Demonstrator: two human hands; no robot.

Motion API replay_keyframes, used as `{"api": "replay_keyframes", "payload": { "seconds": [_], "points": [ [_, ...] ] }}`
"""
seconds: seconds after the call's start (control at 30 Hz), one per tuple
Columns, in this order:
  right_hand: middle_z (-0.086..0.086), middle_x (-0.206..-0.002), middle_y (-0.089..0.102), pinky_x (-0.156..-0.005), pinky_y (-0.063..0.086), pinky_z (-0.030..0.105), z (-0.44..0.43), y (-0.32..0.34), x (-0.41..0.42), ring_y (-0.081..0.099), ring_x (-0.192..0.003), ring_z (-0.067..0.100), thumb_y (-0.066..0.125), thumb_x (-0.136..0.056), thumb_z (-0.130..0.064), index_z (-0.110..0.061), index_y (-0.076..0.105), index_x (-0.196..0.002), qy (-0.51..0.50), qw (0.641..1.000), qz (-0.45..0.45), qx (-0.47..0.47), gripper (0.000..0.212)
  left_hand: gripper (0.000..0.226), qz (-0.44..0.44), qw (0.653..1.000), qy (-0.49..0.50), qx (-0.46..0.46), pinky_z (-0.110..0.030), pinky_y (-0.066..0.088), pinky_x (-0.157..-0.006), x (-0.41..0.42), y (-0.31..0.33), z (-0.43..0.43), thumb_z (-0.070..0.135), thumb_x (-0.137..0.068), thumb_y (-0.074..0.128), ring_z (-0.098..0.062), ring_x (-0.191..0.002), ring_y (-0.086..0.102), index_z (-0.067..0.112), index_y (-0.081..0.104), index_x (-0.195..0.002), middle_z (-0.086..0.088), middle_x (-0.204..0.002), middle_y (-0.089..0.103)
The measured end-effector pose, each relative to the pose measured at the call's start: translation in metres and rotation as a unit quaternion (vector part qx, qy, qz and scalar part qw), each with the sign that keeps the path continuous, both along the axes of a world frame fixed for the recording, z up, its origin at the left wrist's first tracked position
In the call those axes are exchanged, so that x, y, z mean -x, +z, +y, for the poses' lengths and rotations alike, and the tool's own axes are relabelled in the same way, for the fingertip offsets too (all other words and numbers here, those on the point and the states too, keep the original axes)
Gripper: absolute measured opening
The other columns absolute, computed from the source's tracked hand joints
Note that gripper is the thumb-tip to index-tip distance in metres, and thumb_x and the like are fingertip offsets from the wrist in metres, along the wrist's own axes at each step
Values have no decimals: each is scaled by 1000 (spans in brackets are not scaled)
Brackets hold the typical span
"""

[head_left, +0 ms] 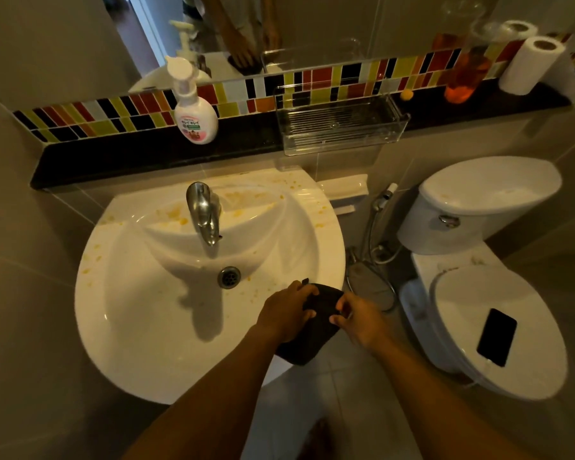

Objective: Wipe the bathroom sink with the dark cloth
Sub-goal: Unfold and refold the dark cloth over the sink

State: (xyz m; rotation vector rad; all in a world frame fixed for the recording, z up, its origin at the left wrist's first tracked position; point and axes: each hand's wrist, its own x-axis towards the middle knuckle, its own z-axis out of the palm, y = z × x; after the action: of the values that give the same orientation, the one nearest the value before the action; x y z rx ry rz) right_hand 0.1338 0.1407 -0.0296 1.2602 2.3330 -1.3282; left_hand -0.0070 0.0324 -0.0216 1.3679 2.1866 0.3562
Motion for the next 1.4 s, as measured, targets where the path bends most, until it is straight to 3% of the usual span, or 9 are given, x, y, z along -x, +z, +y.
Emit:
{"api": "replay_keyframes", "payload": {
  "seconds": [0.1, 0.23, 0.47, 0.67, 0.8, 1.0, 1.13, 1.3, 1.4],
  "points": [
    [2, -93, 63, -81, 53, 36, 0, 3, 0, 61, -88, 16, 66, -84, -20, -29, 50, -86, -3, 1000, -2, 11, 18, 32, 17, 1000, -9, -1, -33, 48, -82, -1, 3, 1, 28, -92, 56, -24, -98, 58, 23, 52, -123, -5, -121, 53],
    [6, -91, 63, -78, 55, 38, -4, 6, 0, 62, -83, 19, 62, -86, -15, -27, 48, -86, -10, 1000, 3, -4, 18, 26, 52, 998, -19, -11, -35, 42, -85, -5, 6, 1, 27, -92, 56, -27, -98, 57, 20, 55, -117, -7, -120, 53],
    [3, -92, 60, -71, 45, 23, -7, 17, -6, 58, -85, 16, 58, -90, -13, -22, 52, -88, 8, 1000, 14, -25, 11, 16, 118, 990, -36, -66, -38, 39, -80, -10, 11, -3, 23, -91, 46, -27, -88, 57, 16, 59, -97, -8, -104, 59],
    [4, -94, 61, -74, 48, 25, -11, 32, -6, 59, -86, 18, 58, -89, -15, -21, 55, -85, 29, 998, 29, -58, 9, 10, 88, 991, -48, -89, -29, 30, -66, -9, 22, -9, 22, -83, 51, -25, -81, 54, 15, 56, -88, -7, -87, 62],
    [4, -93, 62, -65, 43, 20, -12, 51, -5, 58, -85, 15, 54, -92, -15, -20, 55, -89, 67, 996, 29, -58, 6, 12, 70, 994, -49, -74, -30, 32, -69, -4, 36, -18, 29, -84, 53, -23, -84, 55, 20, 55, -93, -5, -89, 63],
    [5, -94, 63, -74, 48, 29, -13, 91, 3, 59, -89, 19, 53, -92, -11, -25, 55, -85, 93, 993, 11, -65, 15, 24, 121, 990, -54, -52, -34, 37, -84, 6, 60, -34, 38, -89, 57, -21, -99, 54, 24, 64, -108, -4, -103, 66],
    [3, -95, 62, -70, 46, 28, -17, 129, 9, 58, -91, 19, 56, -89, -10, -26, 57, -86, 88, 991, 26, -100, 16, 31, 140, 985, -41, -94, -38, 39, -90, 10, 87, -43, 35, -92, 56, -24, -104, 55, 29, 57, -123, -4, -108, 68],
    [2, -89, 61, -73, 50, 33, -18, 186, 16, 59, -89, 20, 55, -84, 2, -30, 53, -78, 94, 984, 33, -145, 32, 28, 182, 978, -56, -83, -39, 39, -90, 16, 127, -56, 38, -93, 53, -25, -103, 52, 21, 66, -111, -5, -105, 64],
    [-3, -82, 59, -72, 49, 33, -18, 225, 17, 57, -86, 19, 52, -82, 8, -23, 57, -85, 90, 980, 45, -171, 31, 29, 195, 975, -54, -91, -38, 37, -88, 21, 149, -64, 42, -89, 57, -24, -101, 50, 18, 68, -102, -5, -102, 63]
  ]
}}
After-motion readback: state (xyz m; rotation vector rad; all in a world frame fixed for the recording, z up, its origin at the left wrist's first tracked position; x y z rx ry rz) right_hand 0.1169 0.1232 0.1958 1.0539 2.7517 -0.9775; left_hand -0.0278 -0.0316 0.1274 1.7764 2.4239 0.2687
